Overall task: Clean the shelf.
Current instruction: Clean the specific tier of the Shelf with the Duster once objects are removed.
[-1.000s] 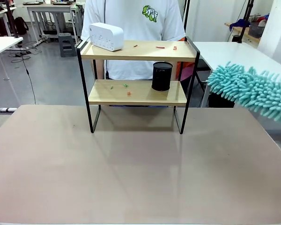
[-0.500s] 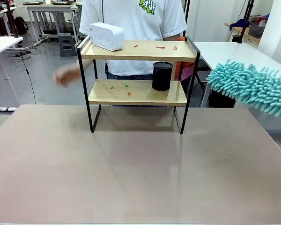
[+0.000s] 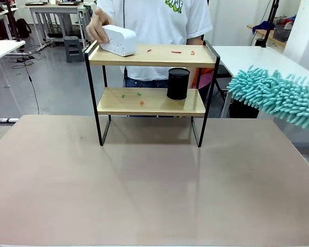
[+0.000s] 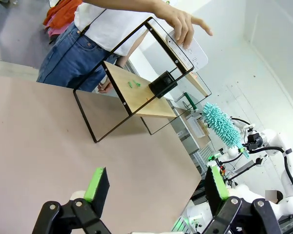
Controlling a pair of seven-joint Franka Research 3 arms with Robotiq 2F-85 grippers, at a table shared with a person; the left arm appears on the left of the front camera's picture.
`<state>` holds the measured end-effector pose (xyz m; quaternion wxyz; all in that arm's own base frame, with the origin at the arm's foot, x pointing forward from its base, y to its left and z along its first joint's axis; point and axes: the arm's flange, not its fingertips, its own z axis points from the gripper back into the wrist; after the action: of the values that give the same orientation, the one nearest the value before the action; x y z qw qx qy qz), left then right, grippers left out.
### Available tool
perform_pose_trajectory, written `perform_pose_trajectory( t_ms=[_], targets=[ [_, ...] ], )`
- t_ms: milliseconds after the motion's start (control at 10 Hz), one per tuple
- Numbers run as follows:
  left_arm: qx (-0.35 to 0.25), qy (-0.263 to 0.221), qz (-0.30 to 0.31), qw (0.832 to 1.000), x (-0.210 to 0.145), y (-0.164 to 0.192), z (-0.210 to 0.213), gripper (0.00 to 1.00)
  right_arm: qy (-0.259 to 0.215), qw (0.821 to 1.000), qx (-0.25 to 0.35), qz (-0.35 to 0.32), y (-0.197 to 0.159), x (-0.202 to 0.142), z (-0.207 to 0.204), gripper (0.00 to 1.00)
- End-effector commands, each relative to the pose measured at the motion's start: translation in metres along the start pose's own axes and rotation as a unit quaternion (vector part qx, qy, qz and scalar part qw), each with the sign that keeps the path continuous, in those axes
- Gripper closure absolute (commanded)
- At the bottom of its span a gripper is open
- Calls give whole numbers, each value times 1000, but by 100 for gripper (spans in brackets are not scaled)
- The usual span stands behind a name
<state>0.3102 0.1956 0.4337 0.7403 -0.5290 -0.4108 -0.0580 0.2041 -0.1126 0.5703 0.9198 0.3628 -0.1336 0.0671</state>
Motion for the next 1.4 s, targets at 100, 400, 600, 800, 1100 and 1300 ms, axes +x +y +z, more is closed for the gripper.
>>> perform_pose_trajectory(
  t_ms=[100,400,600,800,1100,1300],
  targets=[
    [-8,-10,-10,1000,2,-1,-2,0,-1,1000,-6,-1,2,4,2,100],
    [-8,-10,-10,1000,2,-1,-2,0,-1,1000,-6,-1,2,4,2,100],
    [-8,-10,-10,1000,2,-1,-2,0,-1,1000,-6,-1,2,4,2,100],
    [-8,-10,-10,1000,2,-1,-2,0,-12,998,-53,23,28,8,3,87],
    [-8,-10,-10,1000,2,-1,-2,0,-103,974,-177,98,126,60,14,87],
    [-8,-10,-10,1000,2,-1,-2,0,-144,957,-216,129,185,99,-10,87]
  ],
)
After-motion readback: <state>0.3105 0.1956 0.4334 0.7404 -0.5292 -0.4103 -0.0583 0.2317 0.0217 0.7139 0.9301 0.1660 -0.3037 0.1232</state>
